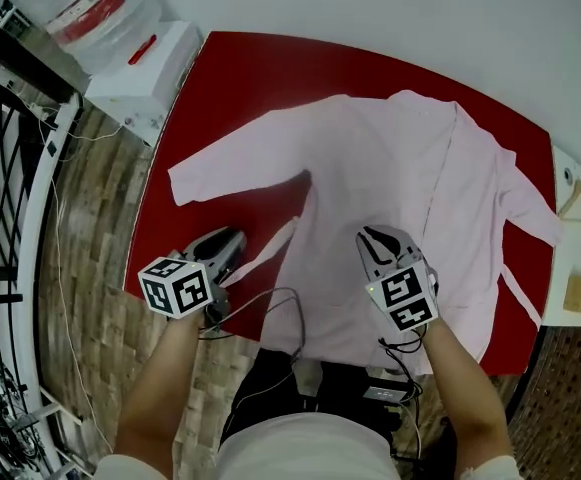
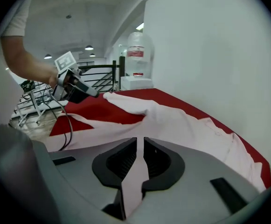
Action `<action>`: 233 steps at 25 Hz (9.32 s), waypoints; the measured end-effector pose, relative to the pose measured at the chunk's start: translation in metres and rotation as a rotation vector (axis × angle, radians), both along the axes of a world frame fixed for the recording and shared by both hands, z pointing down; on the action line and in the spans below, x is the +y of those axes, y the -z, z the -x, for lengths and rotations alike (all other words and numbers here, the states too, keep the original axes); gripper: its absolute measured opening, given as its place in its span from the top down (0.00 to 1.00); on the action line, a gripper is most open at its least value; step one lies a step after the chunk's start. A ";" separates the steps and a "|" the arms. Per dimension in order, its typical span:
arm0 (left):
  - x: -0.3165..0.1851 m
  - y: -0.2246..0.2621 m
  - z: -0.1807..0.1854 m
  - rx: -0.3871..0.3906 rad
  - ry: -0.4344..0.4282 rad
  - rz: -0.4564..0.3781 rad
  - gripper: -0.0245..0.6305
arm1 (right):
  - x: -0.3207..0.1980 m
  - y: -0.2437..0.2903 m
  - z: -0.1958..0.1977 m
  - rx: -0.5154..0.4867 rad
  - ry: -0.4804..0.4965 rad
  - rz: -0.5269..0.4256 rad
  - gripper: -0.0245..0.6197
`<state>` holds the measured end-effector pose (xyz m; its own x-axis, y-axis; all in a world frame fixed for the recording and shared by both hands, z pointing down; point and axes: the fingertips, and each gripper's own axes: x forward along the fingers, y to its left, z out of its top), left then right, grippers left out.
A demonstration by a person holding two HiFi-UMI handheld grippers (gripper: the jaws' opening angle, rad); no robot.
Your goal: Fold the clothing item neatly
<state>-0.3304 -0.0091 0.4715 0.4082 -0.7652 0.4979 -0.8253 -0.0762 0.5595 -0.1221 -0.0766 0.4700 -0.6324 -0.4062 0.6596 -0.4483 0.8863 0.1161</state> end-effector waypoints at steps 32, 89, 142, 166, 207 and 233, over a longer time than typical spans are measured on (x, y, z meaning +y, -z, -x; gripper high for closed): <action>0.019 -0.035 0.191 0.268 0.280 -0.047 0.78 | 0.054 -0.093 0.376 0.351 0.653 -0.298 0.90; -0.156 0.094 0.126 0.170 0.020 -0.233 0.92 | -0.002 0.069 0.287 -0.112 0.114 -0.179 0.91; -0.213 0.042 -0.374 -0.069 -0.510 -0.139 0.92 | -0.055 0.011 -0.148 -0.240 -0.424 0.025 0.91; -0.135 0.002 -0.370 -0.034 -0.669 -0.053 0.74 | -0.011 -0.063 -0.233 -0.383 -0.781 0.382 0.91; -0.125 0.036 -0.379 -0.056 -0.822 -0.205 0.93 | -0.039 -0.026 -0.358 -0.150 -0.890 0.209 0.90; -0.153 0.039 -0.614 -0.182 -1.014 -0.277 0.93 | -0.163 -0.071 -0.609 0.046 -0.963 0.112 0.74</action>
<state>0.2832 -0.1621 0.4322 0.8548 -0.2057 0.4764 -0.3745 -0.8801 0.2919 0.4864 -0.2396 0.5406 -0.0346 -0.6700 0.7415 -0.9848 0.1493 0.0890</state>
